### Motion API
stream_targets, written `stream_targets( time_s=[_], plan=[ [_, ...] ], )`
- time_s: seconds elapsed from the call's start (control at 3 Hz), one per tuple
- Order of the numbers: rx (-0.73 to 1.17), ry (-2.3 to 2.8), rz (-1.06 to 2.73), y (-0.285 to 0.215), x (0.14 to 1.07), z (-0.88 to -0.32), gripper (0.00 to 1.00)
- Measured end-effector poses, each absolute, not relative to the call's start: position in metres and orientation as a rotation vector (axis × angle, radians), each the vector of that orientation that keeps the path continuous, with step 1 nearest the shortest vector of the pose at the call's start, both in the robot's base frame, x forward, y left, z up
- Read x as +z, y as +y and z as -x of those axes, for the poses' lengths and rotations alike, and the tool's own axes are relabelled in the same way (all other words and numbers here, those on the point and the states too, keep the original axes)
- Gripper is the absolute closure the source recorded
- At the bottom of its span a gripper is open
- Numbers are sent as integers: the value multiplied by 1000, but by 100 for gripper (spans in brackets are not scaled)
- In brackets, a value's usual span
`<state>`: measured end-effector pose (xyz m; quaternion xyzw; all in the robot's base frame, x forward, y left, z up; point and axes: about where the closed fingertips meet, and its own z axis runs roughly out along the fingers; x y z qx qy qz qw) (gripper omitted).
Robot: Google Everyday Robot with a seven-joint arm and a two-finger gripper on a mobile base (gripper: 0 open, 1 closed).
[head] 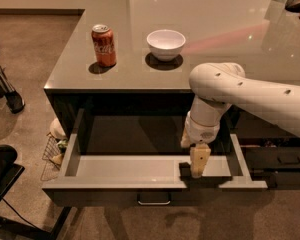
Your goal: Open top drawer
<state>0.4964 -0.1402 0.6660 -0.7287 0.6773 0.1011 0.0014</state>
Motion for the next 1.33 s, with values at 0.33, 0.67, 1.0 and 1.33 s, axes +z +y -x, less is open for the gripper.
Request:
stream_targets(
  time_s=[0.33,0.67,1.0,1.33],
  plan=[
    [348,2124,2291,-138,656,-502,100],
    [348,2124,2291,-138,658,-502,100],
    [349,2125,2291,-138,659,-503,98],
    [349,2125,2291,-138,662,-503,76]
  ],
)
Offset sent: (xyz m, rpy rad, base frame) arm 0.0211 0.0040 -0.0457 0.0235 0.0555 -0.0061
